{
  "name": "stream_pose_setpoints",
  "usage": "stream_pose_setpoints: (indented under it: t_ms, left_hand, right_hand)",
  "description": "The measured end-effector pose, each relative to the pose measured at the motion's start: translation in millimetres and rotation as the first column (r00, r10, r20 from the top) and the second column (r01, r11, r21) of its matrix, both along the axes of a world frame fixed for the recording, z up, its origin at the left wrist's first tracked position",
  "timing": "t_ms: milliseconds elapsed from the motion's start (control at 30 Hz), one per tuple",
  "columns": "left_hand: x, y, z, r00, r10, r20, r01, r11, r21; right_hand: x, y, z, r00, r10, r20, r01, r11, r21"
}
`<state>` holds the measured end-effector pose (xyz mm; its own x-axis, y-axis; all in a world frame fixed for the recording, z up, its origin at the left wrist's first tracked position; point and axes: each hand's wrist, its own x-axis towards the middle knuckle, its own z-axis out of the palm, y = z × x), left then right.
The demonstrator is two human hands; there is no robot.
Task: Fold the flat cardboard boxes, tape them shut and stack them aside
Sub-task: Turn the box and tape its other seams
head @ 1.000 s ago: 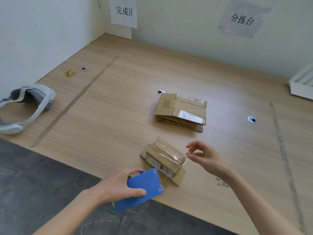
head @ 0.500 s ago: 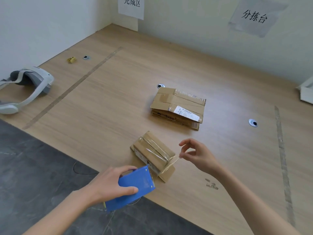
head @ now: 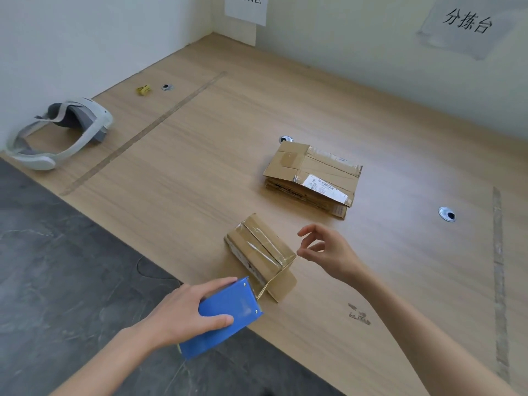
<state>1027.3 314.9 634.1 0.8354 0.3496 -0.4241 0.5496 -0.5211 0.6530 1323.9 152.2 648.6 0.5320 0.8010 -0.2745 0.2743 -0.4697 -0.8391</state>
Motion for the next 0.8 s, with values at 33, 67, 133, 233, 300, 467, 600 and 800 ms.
stream_pose_setpoints:
  t_ms: [33,67,133,233,300,467,600,800]
  left_hand:
    - [-1.1,-0.5,-0.9,1.000,0.005,0.000,-0.005,1.000,0.006]
    - [-2.1,-0.6,-1.8,1.000,0.012,-0.002,-0.012,1.000,0.011]
    - [-3.5,-0.8,-3.6,1.000,0.022,-0.009,-0.021,0.999,0.024]
    - [-3.7,-0.2,-5.7,1.000,0.027,-0.008,-0.027,0.999,0.036]
    - [-3.8,0.3,-7.1,0.999,0.035,-0.005,-0.034,0.999,0.042]
    - [0.5,1.4,-9.6,0.999,0.034,0.002,-0.034,0.998,0.055]
    - [2.0,2.6,-12.5,1.000,0.030,0.006,-0.030,0.998,0.051]
    - [3.0,2.8,-16.8,1.000,0.029,-0.006,-0.029,0.999,0.045]
  right_hand:
    - [0.0,0.7,-1.3,1.000,0.007,-0.006,-0.007,1.000,-0.003]
    - [0.1,1.2,-3.0,1.000,0.012,-0.013,-0.013,1.000,-0.005]
    - [0.5,2.0,-6.4,1.000,0.017,-0.021,-0.017,1.000,-0.010]
    - [2.2,4.2,-11.3,1.000,0.014,-0.016,-0.014,1.000,-0.017]
    - [2.6,5.5,-15.8,1.000,0.005,-0.008,-0.005,1.000,-0.024]
    - [6.1,9.5,-27.9,0.994,-0.038,-0.100,0.033,0.998,-0.053]
    - [14.1,11.7,-32.0,0.956,-0.053,-0.290,0.035,0.997,-0.066]
    - [16.3,16.7,-32.4,0.939,-0.032,-0.342,0.016,0.999,-0.049]
